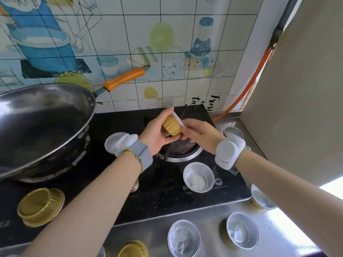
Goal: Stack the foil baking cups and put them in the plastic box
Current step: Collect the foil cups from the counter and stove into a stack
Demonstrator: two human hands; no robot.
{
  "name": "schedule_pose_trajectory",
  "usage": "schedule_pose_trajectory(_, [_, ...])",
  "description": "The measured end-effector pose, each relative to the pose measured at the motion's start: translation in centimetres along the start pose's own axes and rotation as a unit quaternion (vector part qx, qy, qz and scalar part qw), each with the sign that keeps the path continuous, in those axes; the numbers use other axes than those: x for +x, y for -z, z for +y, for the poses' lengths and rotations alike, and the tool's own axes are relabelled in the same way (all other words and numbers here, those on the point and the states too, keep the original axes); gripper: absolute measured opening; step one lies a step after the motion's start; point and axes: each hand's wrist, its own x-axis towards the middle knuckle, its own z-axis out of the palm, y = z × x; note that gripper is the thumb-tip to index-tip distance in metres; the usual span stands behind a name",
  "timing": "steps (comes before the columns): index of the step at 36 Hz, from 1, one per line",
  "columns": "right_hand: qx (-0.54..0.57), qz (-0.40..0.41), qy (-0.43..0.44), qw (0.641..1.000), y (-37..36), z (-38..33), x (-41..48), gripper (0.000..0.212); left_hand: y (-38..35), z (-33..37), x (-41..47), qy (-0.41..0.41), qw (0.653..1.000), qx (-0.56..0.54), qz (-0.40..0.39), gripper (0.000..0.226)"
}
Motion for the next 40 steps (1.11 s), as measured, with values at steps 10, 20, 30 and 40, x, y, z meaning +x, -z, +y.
schedule_pose_trajectory(10, [0.000,0.052,-0.085,0.995,4.3,3.8,-2.6,0.031,-4.0,-1.6,2.5,0.015,0.999,0.035,-0.006,0.029])
schedule_pose_trajectory(20, [-0.017,0.056,-0.150,0.987,10.6,10.7,-2.0,0.033,-9.2,-2.9,7.6,0.033,0.996,0.081,0.001,0.016])
schedule_pose_trajectory(30, [-0.081,0.040,-0.230,0.969,13.0,20.3,1.2,0.041,-12.9,-4.6,13.0,0.046,0.991,0.119,0.029,0.023])
schedule_pose_trajectory(40, [-0.254,-0.031,-0.269,0.928,11.0,24.6,3.9,0.086,-13.8,-6.0,15.6,0.072,0.986,0.148,0.034,0.017])
